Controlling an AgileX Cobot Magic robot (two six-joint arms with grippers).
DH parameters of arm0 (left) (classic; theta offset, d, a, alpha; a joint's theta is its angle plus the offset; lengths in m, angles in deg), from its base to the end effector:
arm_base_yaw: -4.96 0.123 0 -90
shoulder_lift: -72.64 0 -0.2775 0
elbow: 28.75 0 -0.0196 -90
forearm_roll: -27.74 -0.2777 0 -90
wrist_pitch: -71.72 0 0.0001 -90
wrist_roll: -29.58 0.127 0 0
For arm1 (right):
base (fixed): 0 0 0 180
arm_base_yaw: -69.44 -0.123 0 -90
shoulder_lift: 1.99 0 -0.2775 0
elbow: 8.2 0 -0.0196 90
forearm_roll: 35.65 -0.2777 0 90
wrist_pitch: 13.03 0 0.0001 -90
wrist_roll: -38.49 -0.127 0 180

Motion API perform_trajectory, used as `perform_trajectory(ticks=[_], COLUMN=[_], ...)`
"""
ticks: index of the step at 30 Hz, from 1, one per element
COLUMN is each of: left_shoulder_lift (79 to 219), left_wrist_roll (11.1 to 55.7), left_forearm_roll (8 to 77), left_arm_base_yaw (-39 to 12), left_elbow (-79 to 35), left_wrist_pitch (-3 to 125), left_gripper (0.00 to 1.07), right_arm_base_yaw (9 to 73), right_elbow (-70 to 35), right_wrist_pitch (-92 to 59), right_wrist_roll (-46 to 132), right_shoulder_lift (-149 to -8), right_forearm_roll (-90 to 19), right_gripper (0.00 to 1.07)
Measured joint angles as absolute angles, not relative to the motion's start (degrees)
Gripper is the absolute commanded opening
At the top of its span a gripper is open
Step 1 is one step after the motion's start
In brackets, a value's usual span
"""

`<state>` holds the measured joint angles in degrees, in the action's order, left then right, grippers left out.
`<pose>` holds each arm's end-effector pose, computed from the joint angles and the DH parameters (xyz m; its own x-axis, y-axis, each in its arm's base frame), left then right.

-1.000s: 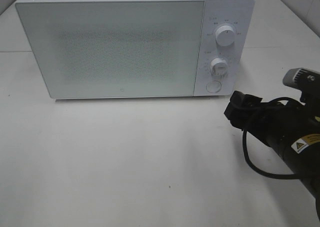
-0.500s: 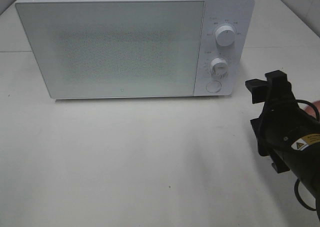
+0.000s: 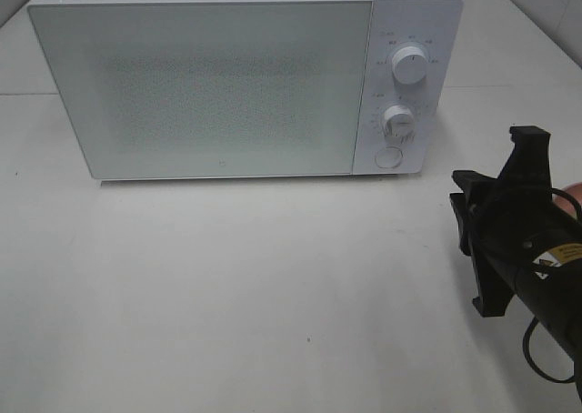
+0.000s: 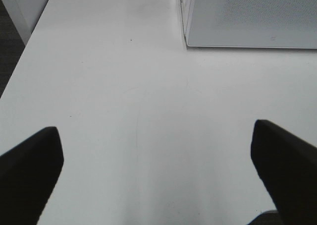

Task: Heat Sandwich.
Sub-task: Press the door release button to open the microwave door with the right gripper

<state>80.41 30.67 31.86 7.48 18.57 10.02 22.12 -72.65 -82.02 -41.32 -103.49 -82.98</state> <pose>0.0550 -0.0056 0.2784 -0.4495 -0.0349 -0.8926 0.0058 0.9991 -0.0419 0.2205 0.1106 0.1055 -0.0499 0.9987 0.0050 0.1942 0.0048 0.9809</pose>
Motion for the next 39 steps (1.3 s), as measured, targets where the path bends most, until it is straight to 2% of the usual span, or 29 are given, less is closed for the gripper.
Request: perform_trajectory(ticks=[27, 39], left_shoulder_lift=[80.41, 80.41], left_wrist_roll=[30.67, 30.67], left_forearm_roll=[31.86, 31.86], left_arm_base_yaw=[7.48, 7.48], left_elbow=[18.57, 18.57], left_wrist_pitch=[10.02, 10.02], left_gripper=[0.98, 0.98], right_arm_base_yaw=[22.12, 29.05], right_elbow=[-72.25, -65.89], right_wrist_pitch=[-76.86, -72.62], right_wrist_roll=[-40.69, -39.72], right_shoulder_lift=[-103.61, -108.42], right_forearm_roll=[-84.12, -75.58], right_gripper=[0.0, 0.0])
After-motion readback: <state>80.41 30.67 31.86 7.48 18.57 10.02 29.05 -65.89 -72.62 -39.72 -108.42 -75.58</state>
